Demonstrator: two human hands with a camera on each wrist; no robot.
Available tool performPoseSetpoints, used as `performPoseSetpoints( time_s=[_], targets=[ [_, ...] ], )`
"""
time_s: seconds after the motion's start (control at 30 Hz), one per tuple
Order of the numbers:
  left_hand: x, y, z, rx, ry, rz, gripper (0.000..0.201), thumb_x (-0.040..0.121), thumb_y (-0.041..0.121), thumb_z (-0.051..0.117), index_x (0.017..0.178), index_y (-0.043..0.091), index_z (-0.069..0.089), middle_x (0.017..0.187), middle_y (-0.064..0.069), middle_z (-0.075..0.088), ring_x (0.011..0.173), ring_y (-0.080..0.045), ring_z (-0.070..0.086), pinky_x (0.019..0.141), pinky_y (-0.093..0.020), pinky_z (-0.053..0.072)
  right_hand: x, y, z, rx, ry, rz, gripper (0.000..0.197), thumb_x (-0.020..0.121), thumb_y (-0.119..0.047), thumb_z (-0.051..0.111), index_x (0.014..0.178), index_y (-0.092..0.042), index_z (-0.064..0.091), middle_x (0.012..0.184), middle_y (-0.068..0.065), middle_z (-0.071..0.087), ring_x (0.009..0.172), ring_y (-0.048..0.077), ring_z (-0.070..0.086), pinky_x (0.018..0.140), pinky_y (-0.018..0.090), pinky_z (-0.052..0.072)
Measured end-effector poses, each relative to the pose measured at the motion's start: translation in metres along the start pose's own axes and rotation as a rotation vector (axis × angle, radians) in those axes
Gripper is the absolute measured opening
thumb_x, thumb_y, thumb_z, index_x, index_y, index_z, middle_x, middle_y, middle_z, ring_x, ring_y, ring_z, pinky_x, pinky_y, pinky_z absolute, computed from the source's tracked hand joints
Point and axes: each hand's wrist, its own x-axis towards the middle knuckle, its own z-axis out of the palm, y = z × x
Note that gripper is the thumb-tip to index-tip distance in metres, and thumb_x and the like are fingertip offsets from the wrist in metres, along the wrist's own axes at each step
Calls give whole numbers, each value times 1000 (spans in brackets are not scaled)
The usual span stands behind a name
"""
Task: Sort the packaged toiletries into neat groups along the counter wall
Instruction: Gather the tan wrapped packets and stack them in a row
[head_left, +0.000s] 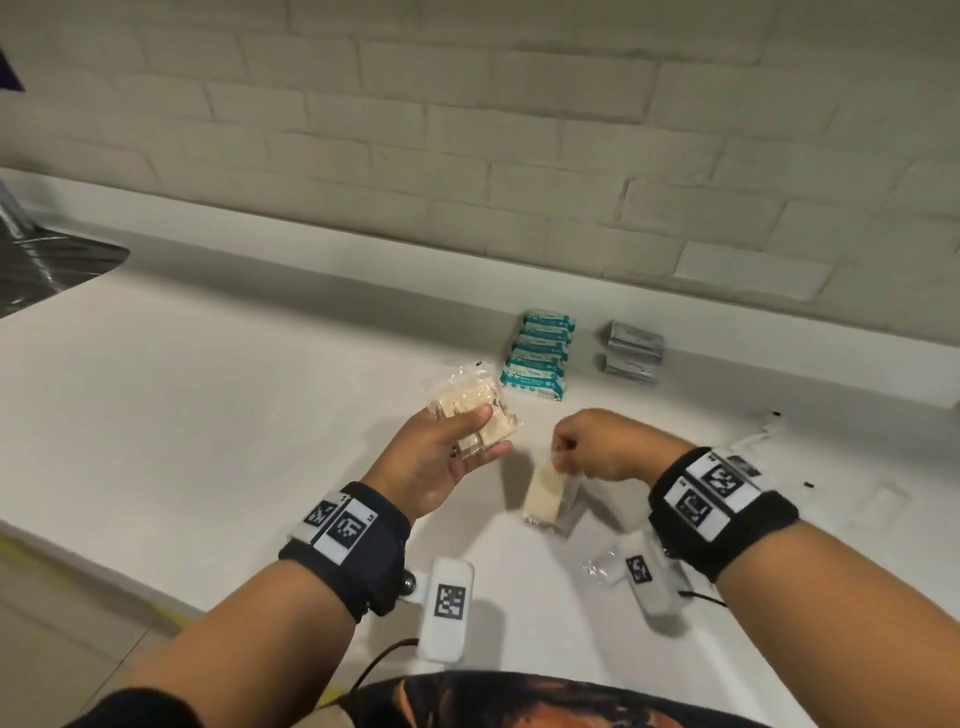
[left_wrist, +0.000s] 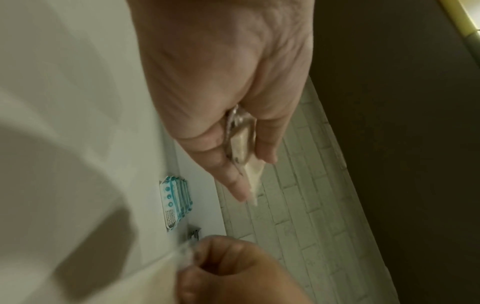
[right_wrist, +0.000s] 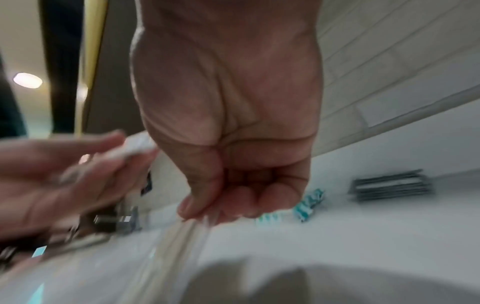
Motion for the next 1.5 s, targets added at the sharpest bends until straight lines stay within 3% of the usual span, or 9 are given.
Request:
performPoseSetpoints(
  time_s=[0.17, 0.3, 0.5, 0.63, 0.77, 0.87, 1.03, 1.23, 1.5],
  targets=[
    [7, 1, -11, 8, 75, 33, 21, 86, 1, 63, 107, 5, 64, 92, -5, 71, 82, -17, 71, 75, -33, 61, 23, -16, 22, -12, 51, -4, 18, 93, -28, 56, 105, -21, 68, 100, -4, 64, 86, 13, 56, 73, 23, 41],
    [11, 3, -13, 34, 70, 34, 22, 87, 3, 63, 109, 6, 63, 87, -2, 74, 78, -13, 72, 74, -31, 60, 14, -23, -8, 672, 208, -86, 11, 89, -29, 64, 95, -22, 69, 85, -6, 69, 73, 11, 63, 62, 23, 44],
    [18, 0, 0, 75, -1, 18, 16, 88, 6, 62, 103, 11, 67, 90, -1, 74, 82, -13, 71, 72, -29, 60, -1, -29, -20, 922, 276, -169, 2, 84, -17, 70, 84, -16, 70, 72, -3, 67, 57, 8, 57, 50, 18, 40],
    [24, -1, 8, 74, -10, -29, 23, 94, 18, 57, 114, 7, 62, 97, -7, 71, 82, -17, 71, 76, -31, 59, 1, -20, -18, 745, 536, -157, 18, 80, -8, 74, 71, -20, 64, 68, -8, 58, 55, 2, 50, 54, 15, 41],
    [28, 1, 11, -9, 67, -159, 34, 96, 39, 52, 98, 5, 58, 95, -18, 69, 74, -23, 71, 65, -29, 60, -1, -3, -19, 110, 799, -372, 4, 80, -17, 73, 79, -20, 70, 85, -7, 56, 77, 12, 55, 68, 28, 45],
    [26, 3, 10, 69, 30, -155, 6, 90, 14, 63, 90, 8, 65, 85, -9, 69, 68, -16, 67, 62, -23, 56, -2, 8, -12, -142, 742, -488, 9, 78, -17, 75, 85, -23, 76, 97, 1, 60, 89, 22, 59, 74, 34, 48],
    [24, 2, 12, 320, 32, 55, 22, 86, 0, 64, 87, 21, 59, 65, 11, 69, 72, -12, 63, 68, -26, 47, -2, 1, -21, 585, 516, -146, 35, 82, -23, 73, 116, -27, 62, 96, -9, 60, 76, 5, 54, 69, 19, 44],
    [19, 0, 13, 461, -5, 118, 24, 83, -1, 67, 86, 22, 60, 63, 14, 67, 70, -9, 63, 65, -23, 49, 5, -14, -31, 498, 367, -29, 15, 73, -17, 81, 74, -22, 66, 72, -1, 65, 64, 11, 56, 65, 29, 48],
    [21, 1, -1, 139, 60, 19, 8, 94, 12, 58, 102, 11, 56, 92, -6, 61, 86, -23, 65, 71, -29, 58, 12, 3, -41, 277, 391, 105, 14, 87, -27, 68, 86, -14, 73, 84, 1, 70, 73, 14, 59, 71, 28, 48]
  ],
)
